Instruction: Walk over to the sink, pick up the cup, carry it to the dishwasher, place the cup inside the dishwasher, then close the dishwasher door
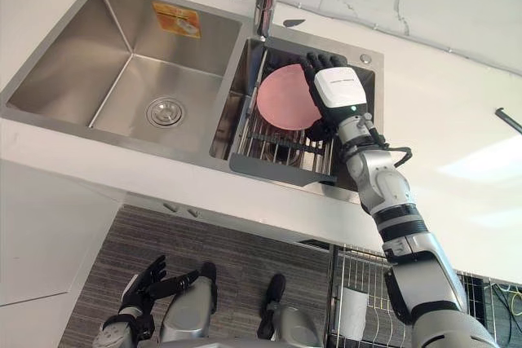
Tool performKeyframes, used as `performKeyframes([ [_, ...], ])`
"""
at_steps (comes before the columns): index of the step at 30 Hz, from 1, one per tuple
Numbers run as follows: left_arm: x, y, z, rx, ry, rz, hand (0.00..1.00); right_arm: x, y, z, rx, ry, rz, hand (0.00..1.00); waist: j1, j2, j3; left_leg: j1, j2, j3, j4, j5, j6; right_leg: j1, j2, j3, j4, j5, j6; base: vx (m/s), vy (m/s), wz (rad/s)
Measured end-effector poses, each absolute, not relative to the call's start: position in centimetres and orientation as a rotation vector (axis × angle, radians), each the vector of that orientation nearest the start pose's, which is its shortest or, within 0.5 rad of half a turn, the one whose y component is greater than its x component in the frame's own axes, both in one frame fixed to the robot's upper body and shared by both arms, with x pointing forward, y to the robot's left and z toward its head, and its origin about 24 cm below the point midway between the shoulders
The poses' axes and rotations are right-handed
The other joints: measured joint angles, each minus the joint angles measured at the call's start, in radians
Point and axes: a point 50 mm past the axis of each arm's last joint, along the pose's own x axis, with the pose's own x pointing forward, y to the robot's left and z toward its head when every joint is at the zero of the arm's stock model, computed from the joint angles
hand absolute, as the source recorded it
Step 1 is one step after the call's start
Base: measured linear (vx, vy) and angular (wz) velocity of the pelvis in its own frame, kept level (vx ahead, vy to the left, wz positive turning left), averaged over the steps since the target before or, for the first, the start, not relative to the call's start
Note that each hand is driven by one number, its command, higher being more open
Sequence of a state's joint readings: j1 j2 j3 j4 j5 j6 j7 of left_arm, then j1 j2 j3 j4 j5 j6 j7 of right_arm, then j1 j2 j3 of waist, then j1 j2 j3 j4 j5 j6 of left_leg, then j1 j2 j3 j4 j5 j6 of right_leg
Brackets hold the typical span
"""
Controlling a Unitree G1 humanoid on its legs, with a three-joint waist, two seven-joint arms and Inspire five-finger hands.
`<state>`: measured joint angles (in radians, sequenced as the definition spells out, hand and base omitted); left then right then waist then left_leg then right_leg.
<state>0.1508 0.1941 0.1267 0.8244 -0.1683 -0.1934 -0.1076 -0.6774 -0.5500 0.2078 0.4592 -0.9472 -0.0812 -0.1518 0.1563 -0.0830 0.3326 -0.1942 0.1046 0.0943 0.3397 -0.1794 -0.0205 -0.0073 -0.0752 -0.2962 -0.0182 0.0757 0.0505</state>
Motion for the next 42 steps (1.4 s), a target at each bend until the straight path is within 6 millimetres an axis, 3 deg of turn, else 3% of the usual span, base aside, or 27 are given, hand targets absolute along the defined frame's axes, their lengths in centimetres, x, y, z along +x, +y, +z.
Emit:
performKeyframes([
  [3,12.7,24.2,-12.2,-0.042,0.734,0.208,1.00,36.7,-20.0,16.8,-1.554,-0.395,-0.106,1.00,-0.001,0.000,0.000,-0.009,0.001,0.001,0.004,0.001,0.000,-0.008,0.000,0.000,0.001,0.000,0.000,-0.01,0.000,0.00],
  [4,12.9,24.2,-12.2,-0.042,0.730,0.206,1.00,36.8,-20.0,17.0,-1.561,-0.399,-0.110,0.00,-0.001,-0.001,0.000,-0.014,0.001,0.000,0.004,0.002,0.000,-0.013,0.000,0.000,0.000,0.000,0.000,-0.03,-0.002,0.00],
  [9,13.7,24.2,-11.9,-0.043,0.710,0.200,1.00,37.3,-19.7,17.5,-1.589,-0.409,-0.113,0.00,-0.001,-0.002,0.007,-0.035,0.004,-0.001,0.004,0.009,-0.009,-0.033,0.001,-0.004,0.000,-0.004,-0.007,-0.06,-0.007,0.00],
  [19,15.4,24.2,-11.2,-0.070,0.662,0.206,1.00,37.8,-19.6,21.0,-1.539,-0.497,-0.160,0.00,-0.001,-0.014,0.076,-0.069,0.016,0.000,-0.002,0.032,-0.009,-0.070,0.007,-0.008,0.000,0.008,-0.018,-0.05,-0.007,-0.01],
  [22,15.8,24.3,-11.0,-0.065,0.652,0.204,1.00,37.7,-19.2,21.5,-1.522,-0.533,-0.149,0.00,-0.001,-0.024,0.085,-0.074,0.017,-0.001,-0.013,0.043,-0.010,-0.080,0.008,-0.009,0.000,0.015,-0.019,0.00,0.000,0.00],
  [34,16.4,24.1,-10.8,-0.067,0.634,0.194,1.00,37.3,-19.3,23.0,-1.435,-0.584,-0.177,0.00,-0.009,-0.026,0.109,-0.081,0.029,-0.001,-0.031,0.068,-0.017,-0.101,0.021,-0.009,-0.001,0.025,-0.028,0.00,0.000,0.00],
  [35,16.4,24.0,-10.8,-0.068,0.633,0.193,1.00,37.3,-19.3,23.1,-1.432,-0.586,-0.181,1.00,-0.011,-0.026,0.109,-0.080,0.030,-0.001,-0.031,0.069,-0.019,-0.101,0.022,-0.009,-0.001,0.025,-0.028,0.00,0.000,0.00],
  [42,16.5,23.8,-10.9,-0.074,0.629,0.193,1.00,36.3,-19.9,23.3,-1.396,-0.609,-0.217,1.00,-0.014,-0.024,0.110,-0.071,0.031,0.003,-0.044,0.072,-0.025,-0.101,0.023,-0.006,0.002,0.026,-0.028,0.03,0.010,0.00],
])
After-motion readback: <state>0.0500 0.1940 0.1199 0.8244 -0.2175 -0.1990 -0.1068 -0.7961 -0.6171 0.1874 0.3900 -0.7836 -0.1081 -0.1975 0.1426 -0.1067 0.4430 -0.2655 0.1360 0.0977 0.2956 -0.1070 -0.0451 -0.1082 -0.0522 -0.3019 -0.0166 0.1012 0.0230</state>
